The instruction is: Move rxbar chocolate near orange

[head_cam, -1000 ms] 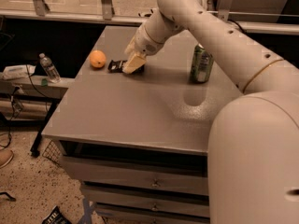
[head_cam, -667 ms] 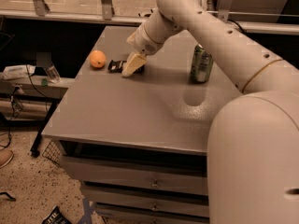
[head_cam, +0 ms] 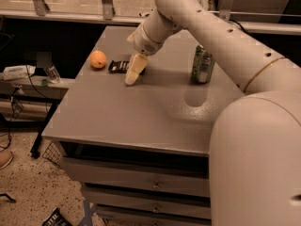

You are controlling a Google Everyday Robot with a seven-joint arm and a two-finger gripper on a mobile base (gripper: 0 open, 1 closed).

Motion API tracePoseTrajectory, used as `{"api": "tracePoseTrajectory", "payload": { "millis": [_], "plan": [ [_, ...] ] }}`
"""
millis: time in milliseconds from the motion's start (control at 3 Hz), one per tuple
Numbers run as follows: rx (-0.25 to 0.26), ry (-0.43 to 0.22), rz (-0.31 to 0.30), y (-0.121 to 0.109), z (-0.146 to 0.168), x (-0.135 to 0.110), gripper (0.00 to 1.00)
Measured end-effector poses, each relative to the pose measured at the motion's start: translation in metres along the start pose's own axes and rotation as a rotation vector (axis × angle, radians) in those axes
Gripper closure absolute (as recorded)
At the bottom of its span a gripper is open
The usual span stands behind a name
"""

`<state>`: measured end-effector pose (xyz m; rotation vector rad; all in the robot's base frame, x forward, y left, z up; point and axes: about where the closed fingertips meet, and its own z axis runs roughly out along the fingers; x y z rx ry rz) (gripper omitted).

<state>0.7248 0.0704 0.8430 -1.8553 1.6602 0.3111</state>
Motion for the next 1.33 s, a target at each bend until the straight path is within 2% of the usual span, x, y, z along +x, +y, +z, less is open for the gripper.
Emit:
{"api": "tracePoseTrajectory", "payload": {
  "millis": [333, 667, 1000, 1333],
  "plan": [
    [0.065, 0.034, -0.012, -0.002, -0.025, -0.007, 0.00],
    [0.170, 0.087, -0.018, -0.002, -0.066, -0.008, 0.00],
    [0.279, 0.132, 0.002, 0.002, -0.108, 0.000, 0.00],
    [0.370, 0.146, 0.042, 0.007, -0.144, 0.015, 0.00]
  ]
}}
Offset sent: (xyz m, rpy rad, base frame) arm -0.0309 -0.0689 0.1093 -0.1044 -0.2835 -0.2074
